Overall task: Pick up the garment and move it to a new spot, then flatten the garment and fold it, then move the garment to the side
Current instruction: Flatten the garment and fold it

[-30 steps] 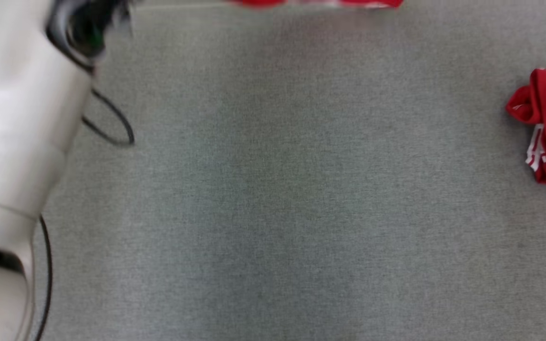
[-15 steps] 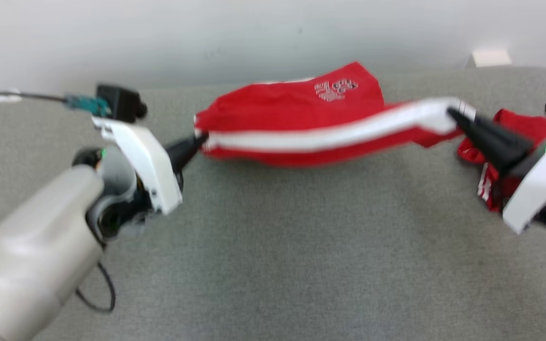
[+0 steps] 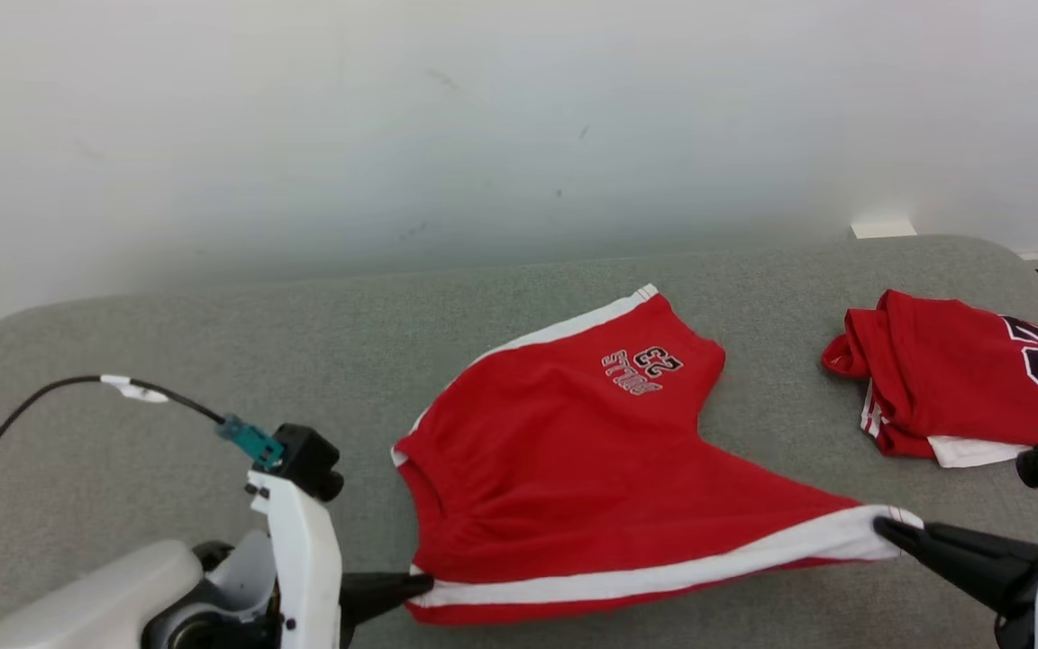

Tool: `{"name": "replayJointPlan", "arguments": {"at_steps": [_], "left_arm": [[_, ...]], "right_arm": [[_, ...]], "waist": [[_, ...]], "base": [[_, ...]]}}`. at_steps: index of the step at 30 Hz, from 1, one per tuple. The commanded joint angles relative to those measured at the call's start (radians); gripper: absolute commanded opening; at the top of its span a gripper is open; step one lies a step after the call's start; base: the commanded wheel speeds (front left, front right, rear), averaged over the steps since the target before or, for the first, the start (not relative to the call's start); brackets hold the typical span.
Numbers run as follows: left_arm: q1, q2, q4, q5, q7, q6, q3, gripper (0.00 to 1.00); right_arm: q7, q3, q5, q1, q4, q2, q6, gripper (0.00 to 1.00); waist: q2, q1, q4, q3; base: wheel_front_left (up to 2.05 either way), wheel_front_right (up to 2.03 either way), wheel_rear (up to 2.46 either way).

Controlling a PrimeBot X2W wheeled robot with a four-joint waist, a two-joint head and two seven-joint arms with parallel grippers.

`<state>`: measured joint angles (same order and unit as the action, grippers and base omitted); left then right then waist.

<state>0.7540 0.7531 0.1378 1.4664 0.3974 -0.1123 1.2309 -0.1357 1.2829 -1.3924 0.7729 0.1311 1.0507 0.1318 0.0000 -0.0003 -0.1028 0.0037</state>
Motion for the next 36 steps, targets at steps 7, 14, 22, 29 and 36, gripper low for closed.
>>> {"name": "replayJointPlan", "arguments": {"at_steps": [7,14,22,29,36], "left_arm": [[-0.036,0.09,-0.16,0.107,0.043,0.06,-0.033,0.0],[0.012,0.104,-0.171,0.159,0.054,0.057,-0.083,0.0],[0.176,0.036,-0.124,0.248,0.177,0.075,-0.151,0.0],[0.34,-0.049,0.001,0.265,0.294,0.093,-0.17,0.0],[0.44,-0.105,0.109,0.3,0.381,0.107,-0.188,0.0]], "right_arm": [[-0.01,-0.021,-0.029,-0.057,0.074,0.103,-0.003,0.0],[-0.022,-0.07,-0.051,-0.011,0.037,0.107,-0.003,0.0],[-0.171,-0.132,-0.055,0.181,-0.055,0.023,-0.003,0.0],[-0.272,-0.153,-0.025,0.373,-0.202,-0.09,-0.003,0.0],[-0.303,-0.149,-0.025,0.494,-0.357,-0.165,-0.003,0.0]], "waist": [[0.0,0.0003,0.019,0.01],[0.0,0.0003,0.051,0.079],[0.0,0.0003,0.097,0.258],[0.0,0.0003,0.136,0.411],[0.0,0.0003,0.164,0.499]], "base": [[0.0,0.0,0.0],[0.0,0.0,0.0],[0.0,0.0,0.0],[0.0,0.0,0.0],[0.0,0.0,0.0]]}}
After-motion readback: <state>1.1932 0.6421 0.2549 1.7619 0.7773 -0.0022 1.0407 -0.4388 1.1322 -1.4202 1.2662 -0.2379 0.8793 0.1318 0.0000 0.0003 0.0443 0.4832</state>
